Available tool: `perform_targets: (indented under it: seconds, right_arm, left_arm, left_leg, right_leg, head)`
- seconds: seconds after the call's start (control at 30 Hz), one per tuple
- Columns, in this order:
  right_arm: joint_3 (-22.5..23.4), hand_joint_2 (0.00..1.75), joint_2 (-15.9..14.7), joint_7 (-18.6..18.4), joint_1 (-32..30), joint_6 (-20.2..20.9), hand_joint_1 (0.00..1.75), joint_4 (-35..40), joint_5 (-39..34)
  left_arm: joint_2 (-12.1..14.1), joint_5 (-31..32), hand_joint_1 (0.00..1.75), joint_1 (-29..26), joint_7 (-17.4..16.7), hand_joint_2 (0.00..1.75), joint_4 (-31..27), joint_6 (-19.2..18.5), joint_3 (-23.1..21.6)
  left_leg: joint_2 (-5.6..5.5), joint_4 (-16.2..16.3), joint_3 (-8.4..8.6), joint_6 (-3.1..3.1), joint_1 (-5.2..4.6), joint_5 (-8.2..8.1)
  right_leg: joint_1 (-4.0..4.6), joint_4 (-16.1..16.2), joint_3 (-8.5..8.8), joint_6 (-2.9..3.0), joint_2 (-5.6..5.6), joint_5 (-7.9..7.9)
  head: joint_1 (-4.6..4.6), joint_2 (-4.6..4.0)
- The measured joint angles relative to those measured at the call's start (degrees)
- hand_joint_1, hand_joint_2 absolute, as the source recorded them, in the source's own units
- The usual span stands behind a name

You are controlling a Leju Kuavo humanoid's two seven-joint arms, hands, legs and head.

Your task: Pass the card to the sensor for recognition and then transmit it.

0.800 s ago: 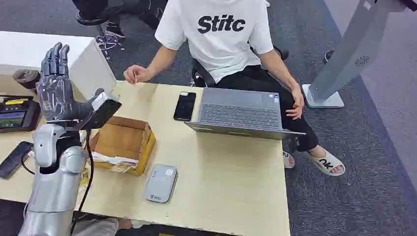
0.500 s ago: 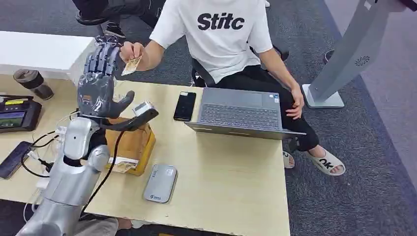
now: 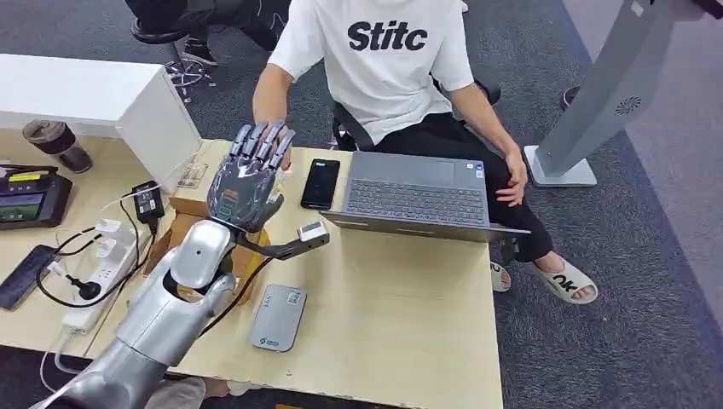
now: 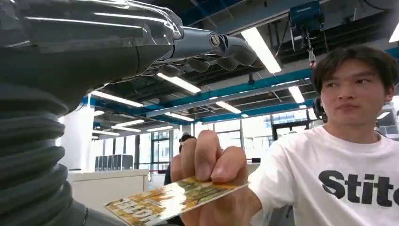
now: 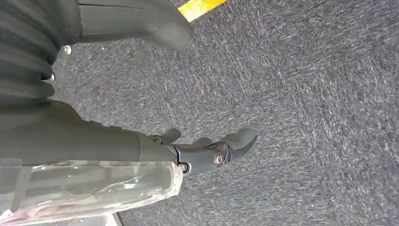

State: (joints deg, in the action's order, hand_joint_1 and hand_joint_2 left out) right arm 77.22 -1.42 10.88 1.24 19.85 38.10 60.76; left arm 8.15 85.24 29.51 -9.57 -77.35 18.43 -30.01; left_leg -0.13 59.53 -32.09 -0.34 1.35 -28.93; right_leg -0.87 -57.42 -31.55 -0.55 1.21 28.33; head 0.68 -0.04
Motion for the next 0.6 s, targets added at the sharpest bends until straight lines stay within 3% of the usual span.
perform_targets:
  seconds: [0.53,0.57,0.6]
  right_arm:
    - [0.04,1.75,0.07,-0.04,-0.14,0.00,0.00,0.02,1.16]
    - [0.04,1.75,0.07,-0.04,-0.14,0.00,0.00,0.02,1.16]
    - [0.04,1.75,0.07,-0.07,-0.15,0.00,0.00,0.02,1.16]
  left_arm:
    - [-0.11,0.92,0.00,0.18,0.24,1.75,0.92,-2.01,-2.23]
    - [-0.13,0.92,0.05,0.19,0.24,1.75,1.01,-2.01,-2.27]
    - [-0.11,0.92,0.65,0.20,0.24,1.75,1.03,-2.01,-2.30]
  left_leg:
    - [0.00,0.00,0.00,0.00,0.00,0.00]
    - [-0.01,0.00,0.00,0.00,0.00,0.00]
    - [0.00,0.00,0.00,0.00,0.00,0.00]
  right_leg:
    - [0.00,0.00,0.01,0.00,0.00,0.00]
    - [0.00,0.00,0.01,0.00,0.00,0.00]
    - [0.00,0.00,0.00,0.00,0.00,0.00]
  head:
    - [-0.02,0.00]
    - [-0.02,0.00]
    - [-0.02,0.00]
